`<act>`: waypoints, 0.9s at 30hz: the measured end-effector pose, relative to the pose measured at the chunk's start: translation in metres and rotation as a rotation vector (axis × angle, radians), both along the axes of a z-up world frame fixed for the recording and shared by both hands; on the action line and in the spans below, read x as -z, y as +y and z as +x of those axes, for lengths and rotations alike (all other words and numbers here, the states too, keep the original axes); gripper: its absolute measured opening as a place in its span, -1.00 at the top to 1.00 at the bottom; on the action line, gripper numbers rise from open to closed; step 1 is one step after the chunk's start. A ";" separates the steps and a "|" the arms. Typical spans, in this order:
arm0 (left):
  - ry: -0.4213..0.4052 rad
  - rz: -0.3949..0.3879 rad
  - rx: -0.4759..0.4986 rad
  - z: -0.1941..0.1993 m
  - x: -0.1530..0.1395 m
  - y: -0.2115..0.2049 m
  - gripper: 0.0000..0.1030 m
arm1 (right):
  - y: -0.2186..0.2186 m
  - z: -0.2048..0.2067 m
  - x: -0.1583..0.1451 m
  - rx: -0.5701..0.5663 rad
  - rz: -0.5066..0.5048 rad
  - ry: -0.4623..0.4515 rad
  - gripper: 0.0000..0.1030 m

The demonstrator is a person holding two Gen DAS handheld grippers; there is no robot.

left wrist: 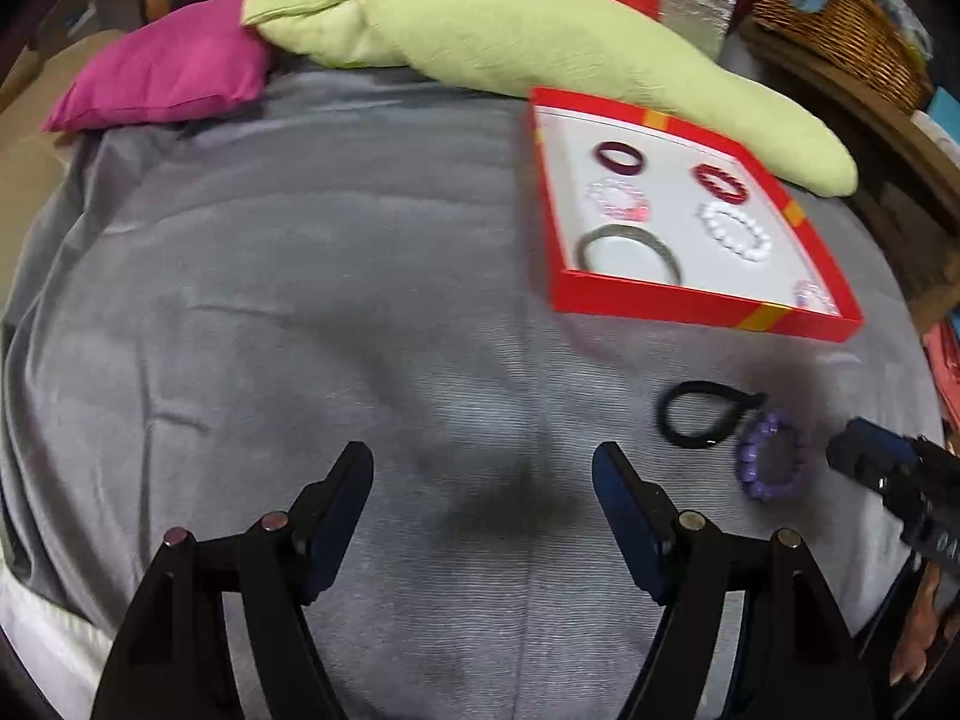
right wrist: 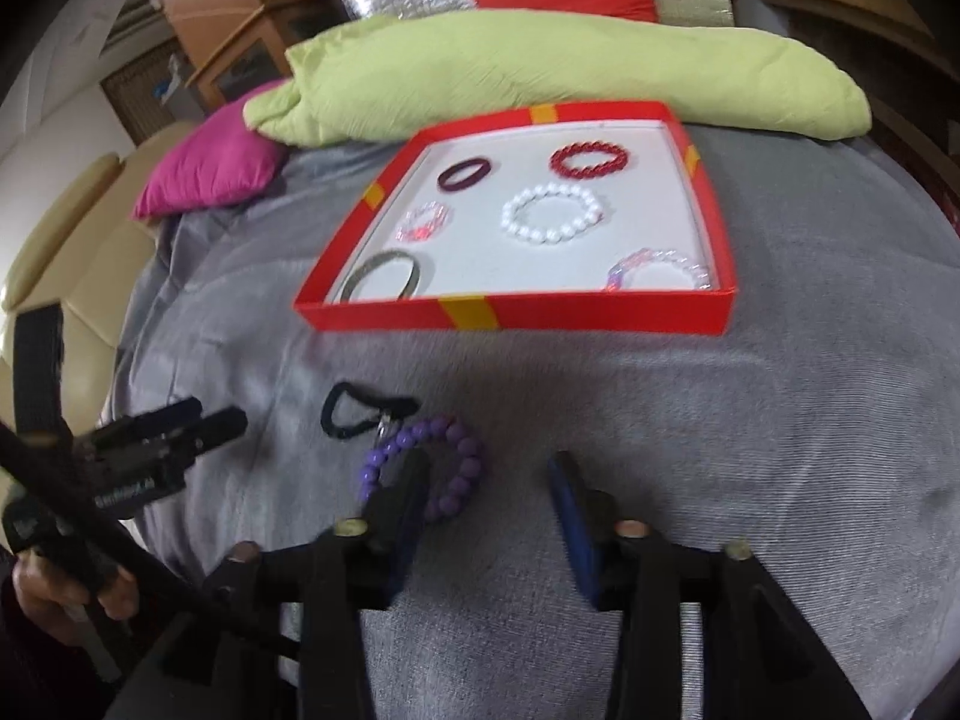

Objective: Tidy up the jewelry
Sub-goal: 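Move the left gripper to the black hair tie while the right gripper approaches the purple bracelet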

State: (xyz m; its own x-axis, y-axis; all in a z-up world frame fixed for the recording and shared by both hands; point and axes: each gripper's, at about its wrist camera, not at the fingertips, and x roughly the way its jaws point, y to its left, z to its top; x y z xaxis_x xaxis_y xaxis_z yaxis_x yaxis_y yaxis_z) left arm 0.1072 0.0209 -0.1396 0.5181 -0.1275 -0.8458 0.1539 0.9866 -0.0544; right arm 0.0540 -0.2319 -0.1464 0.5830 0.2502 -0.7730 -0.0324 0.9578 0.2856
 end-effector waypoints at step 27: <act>-0.133 0.033 0.225 -0.016 -0.012 -0.065 -0.48 | -0.044 -0.005 -0.002 0.128 0.050 -0.021 0.34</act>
